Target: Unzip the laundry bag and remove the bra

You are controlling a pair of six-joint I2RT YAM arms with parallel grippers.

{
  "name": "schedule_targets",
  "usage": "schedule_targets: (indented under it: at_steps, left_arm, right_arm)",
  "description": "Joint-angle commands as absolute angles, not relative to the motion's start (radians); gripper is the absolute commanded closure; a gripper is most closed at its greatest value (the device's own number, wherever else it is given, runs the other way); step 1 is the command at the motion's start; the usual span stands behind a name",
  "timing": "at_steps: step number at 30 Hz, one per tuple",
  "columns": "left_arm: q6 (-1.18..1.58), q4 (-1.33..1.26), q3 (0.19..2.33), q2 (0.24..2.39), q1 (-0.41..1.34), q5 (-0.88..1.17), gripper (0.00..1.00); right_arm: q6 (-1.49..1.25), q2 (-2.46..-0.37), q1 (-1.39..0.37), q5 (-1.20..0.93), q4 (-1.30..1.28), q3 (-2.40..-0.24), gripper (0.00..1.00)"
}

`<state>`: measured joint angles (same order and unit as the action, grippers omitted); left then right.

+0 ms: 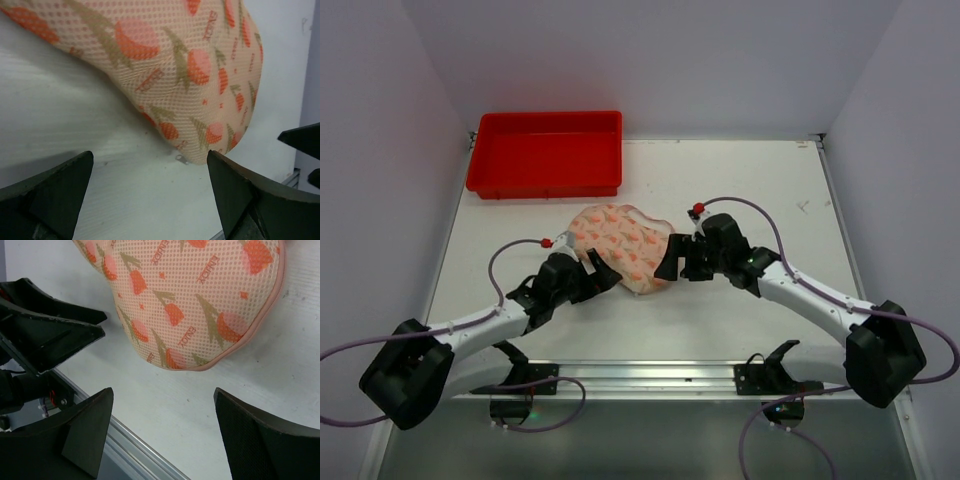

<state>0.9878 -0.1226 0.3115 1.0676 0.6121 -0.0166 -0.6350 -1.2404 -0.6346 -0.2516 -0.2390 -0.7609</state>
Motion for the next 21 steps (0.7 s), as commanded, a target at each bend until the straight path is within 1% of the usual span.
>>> schedule_targets:
  at_steps: [1,4,8,10,15,21]
  left_arm:
    - [1.066,-0.463,0.321,1.155,0.624,0.064,0.00]
    - [1.092,-0.564,0.324,1.250,0.635,0.067,0.00]
    - [1.124,-0.627,0.347,1.357,0.647,0.066,0.01]
    - [1.141,-0.632,0.353,1.402,0.655,0.071,0.02]
    - [1.206,-0.664,0.337,1.428,0.710,0.034,0.10]
    - [1.216,-0.686,0.359,1.454,0.764,0.006,0.22]
  right_arm:
    - [-0.620,-1.200,-0.632,-0.272,-0.178,-0.726,0.16]
    - [-0.617,-1.172,-0.632,-0.267,-0.167,-0.710,0.16]
    - [-0.615,-1.140,-0.634,-0.258,-0.153,-0.690,0.09]
    - [-0.614,-1.131,-0.634,-0.255,-0.153,-0.684,0.07]
    - [-0.606,-1.100,-0.634,-0.232,-0.126,-0.658,0.06]
    - [-0.604,-1.094,-0.634,-0.264,-0.058,-0.620,0.05]
